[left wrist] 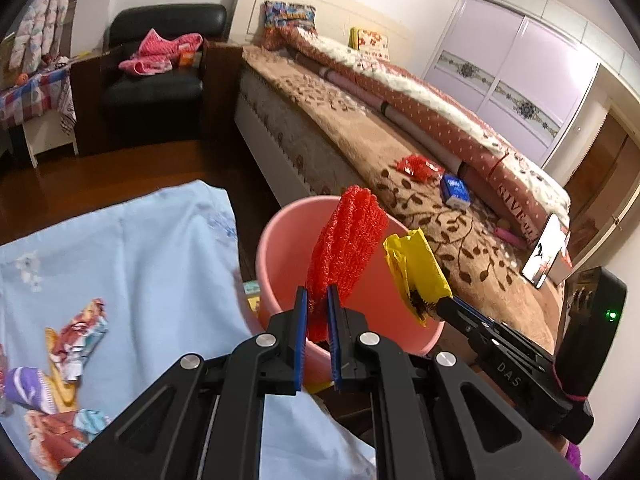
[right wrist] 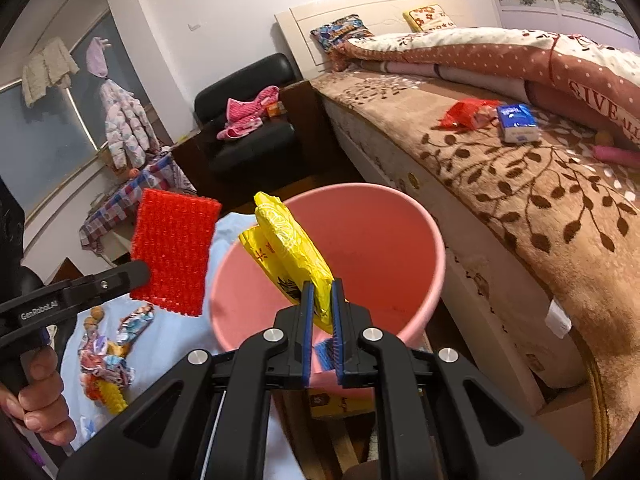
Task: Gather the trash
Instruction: 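Carry the red net and yellow wrapper over the bucket and release both, then move both grippers back over the remaining wrappers on the table, then grasp the clear plastic bag with the left gripper while the right gripper grasps a candy wrapper, then carry the bag and wrapper over the bucket and open both grippers, then move both grippers back toward the table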
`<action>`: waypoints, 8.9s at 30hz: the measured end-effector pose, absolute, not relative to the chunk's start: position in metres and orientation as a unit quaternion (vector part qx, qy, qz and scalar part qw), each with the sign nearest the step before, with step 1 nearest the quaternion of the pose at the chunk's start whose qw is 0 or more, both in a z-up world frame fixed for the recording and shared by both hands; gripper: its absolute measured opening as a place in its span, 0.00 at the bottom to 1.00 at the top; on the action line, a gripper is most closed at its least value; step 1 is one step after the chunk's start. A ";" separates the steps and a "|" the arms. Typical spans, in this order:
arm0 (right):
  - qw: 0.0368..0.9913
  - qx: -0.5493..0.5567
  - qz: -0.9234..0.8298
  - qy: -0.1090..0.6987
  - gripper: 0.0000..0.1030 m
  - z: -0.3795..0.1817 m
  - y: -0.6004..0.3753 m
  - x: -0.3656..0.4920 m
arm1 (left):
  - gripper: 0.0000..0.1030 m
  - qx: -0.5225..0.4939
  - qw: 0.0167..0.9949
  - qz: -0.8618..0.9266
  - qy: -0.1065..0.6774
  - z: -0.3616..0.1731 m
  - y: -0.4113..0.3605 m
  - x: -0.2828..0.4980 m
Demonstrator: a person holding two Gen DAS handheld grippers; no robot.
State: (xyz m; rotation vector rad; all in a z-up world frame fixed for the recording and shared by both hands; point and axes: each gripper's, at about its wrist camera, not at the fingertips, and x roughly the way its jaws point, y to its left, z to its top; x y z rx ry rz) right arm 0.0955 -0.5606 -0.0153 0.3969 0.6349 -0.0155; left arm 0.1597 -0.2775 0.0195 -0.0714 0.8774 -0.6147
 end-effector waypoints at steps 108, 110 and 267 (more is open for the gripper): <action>0.889 0.106 0.232 0.380 0.31 0.000 -0.327 0.120 | 0.40 -0.125 0.895 -0.011 0.428 -0.052 0.073 0.138; 0.884 0.114 0.236 0.388 0.31 0.000 -0.323 0.128 | 0.40 -0.128 0.890 -0.021 0.437 -0.060 0.073 0.142; 0.901 0.034 0.281 0.328 0.42 0.021 -0.312 0.071 | 0.41 -0.087 0.939 -0.032 0.331 0.026 0.036 0.047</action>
